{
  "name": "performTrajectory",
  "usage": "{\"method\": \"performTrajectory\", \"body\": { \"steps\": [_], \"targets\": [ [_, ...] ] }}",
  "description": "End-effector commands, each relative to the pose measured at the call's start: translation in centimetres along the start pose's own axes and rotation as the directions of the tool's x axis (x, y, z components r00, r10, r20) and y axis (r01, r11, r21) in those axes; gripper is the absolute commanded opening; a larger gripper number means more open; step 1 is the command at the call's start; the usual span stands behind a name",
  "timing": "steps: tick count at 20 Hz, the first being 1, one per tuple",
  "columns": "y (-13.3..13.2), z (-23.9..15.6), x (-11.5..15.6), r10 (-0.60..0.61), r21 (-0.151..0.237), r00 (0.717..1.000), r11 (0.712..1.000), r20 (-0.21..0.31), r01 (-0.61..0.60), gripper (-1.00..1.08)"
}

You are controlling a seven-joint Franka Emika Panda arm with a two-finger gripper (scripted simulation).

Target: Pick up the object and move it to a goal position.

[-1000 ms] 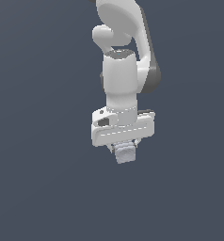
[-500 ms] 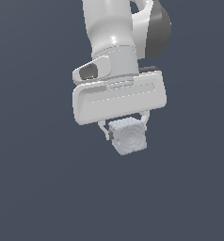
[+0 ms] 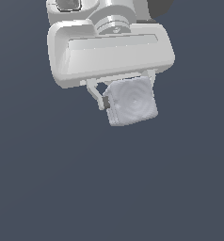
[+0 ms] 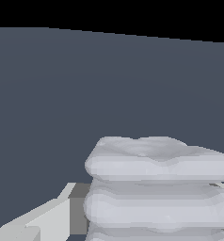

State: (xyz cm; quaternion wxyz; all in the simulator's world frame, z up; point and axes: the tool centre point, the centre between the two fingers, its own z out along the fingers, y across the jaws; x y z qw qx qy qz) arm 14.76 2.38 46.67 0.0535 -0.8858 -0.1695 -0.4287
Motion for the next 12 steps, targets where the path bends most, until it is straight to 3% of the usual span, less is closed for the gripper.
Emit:
{"method": "performTrajectory", "body": {
  "steps": [1,12],
  "targets": [
    [0.1,-1.0,0.9,-0.008,0.005,1.000,1.000,-0.028,0.009,-1.00],
    [0.4,-2.8,2.4,-0.020,0.012,0.997,1.000,-0.073,0.021,-1.00]
  ]
}}
